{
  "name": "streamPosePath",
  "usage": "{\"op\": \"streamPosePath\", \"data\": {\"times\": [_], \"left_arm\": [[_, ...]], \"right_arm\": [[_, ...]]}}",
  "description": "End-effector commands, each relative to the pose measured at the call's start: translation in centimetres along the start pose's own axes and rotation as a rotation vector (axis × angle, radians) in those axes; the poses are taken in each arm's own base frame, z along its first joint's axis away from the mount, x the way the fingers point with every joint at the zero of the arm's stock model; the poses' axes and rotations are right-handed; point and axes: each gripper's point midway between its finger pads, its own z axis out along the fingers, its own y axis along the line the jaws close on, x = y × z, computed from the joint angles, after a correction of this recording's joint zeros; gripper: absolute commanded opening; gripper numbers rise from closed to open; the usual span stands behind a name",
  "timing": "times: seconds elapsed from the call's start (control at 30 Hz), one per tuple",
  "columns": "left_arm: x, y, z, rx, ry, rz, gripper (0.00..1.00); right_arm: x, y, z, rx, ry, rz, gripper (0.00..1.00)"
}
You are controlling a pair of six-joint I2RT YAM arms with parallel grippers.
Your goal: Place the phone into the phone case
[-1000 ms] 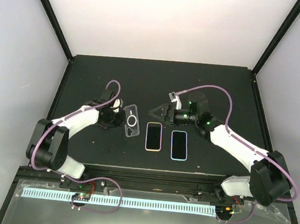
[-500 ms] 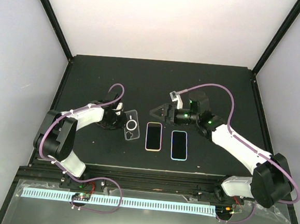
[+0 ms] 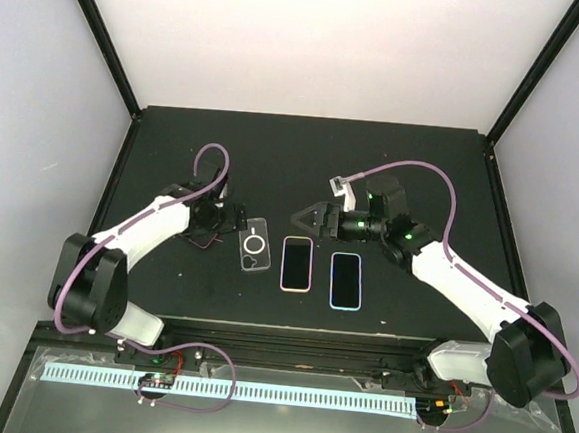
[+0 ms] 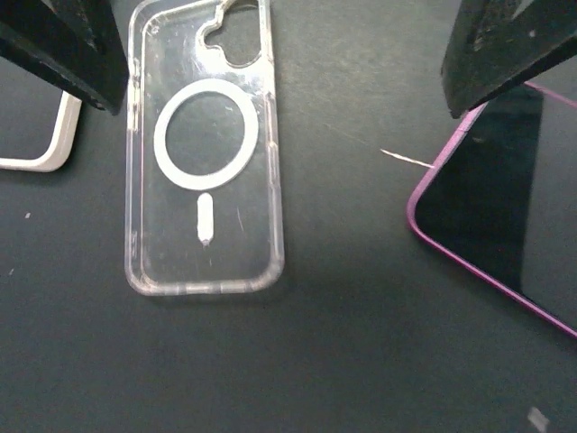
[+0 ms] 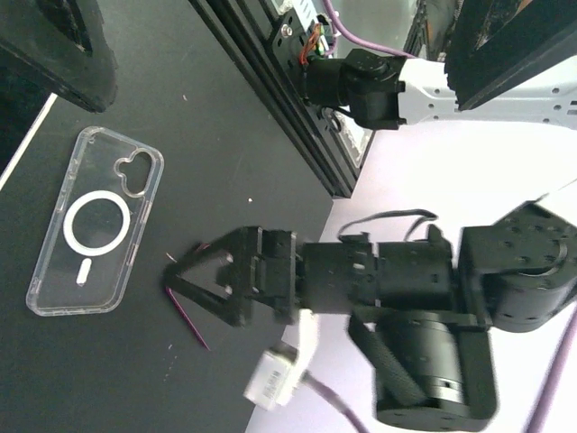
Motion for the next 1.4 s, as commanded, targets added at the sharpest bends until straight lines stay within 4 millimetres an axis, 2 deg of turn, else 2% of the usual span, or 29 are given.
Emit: {"op": "streamPosePath", "data": {"times": [0.0, 0.1, 0.17, 0.23, 0.3, 0.4, 0.43, 0.57, 0.7, 0.83, 0.93, 1.17, 1.37], "left_arm": [[-3.5, 1.2, -4.4, -0.125, -0.159, -0.021, 0.99], [-5.1, 2.0, -6.1, -0.198, -0.210, -0.035, 0.99], [-5.8, 2.6, -6.4, -0.238, -0.211, -0.051, 0.99], [-6.0, 2.7, -5.5, -0.225, -0.158, -0.078, 0.99], [-5.9, 2.4, -4.4, -0.135, -0.106, -0.123, 0.99], [-6.0, 2.0, -3.2, 0.039, -0.119, -0.231, 0.99], [-6.0, 2.4, -2.9, 0.065, -0.133, -0.273, 0.99], [-5.7, 7.0, -2.6, -0.101, -0.157, -0.455, 0.99], [-4.7, 9.5, -1.4, -0.189, -0.073, -0.600, 0.97], [-4.0, 10.7, 0.1, -0.228, -0.022, -0.683, 0.97], [-4.7, 11.0, 0.8, -0.236, -0.051, -0.707, 0.96], [-4.6, 12.2, 1.0, -0.314, -0.066, -0.798, 0.92], [-5.0, 12.3, 1.7, -0.334, -0.040, -0.800, 0.93]], "right_arm": [[-1.2, 1.3, -1.1, 0.010, -0.047, -0.057, 1.00], [-1.2, 1.3, -1.2, 0.012, -0.052, -0.062, 1.00], [-1.3, 1.3, -1.2, 0.014, -0.053, -0.059, 1.00], [-1.3, 1.3, -1.2, 0.012, -0.052, -0.059, 1.00], [-1.3, 1.4, -1.3, 0.012, -0.054, -0.060, 1.00], [-1.3, 1.4, -1.4, 0.020, -0.058, -0.062, 1.00], [-1.4, 1.4, -1.5, 0.024, -0.061, -0.065, 1.00], [-1.4, 1.3, -1.9, 0.048, -0.070, -0.074, 1.00], [-1.5, 1.3, -2.0, 0.056, -0.077, -0.079, 1.00], [-1.6, 1.2, -1.8, 0.054, -0.074, -0.075, 1.00], [-1.7, 1.2, -1.7, 0.055, -0.075, -0.074, 1.00], [-1.7, 0.8, -1.6, 0.063, -0.073, -0.071, 1.00], [-1.8, 0.7, -1.3, 0.062, -0.068, -0.066, 1.00]]}}
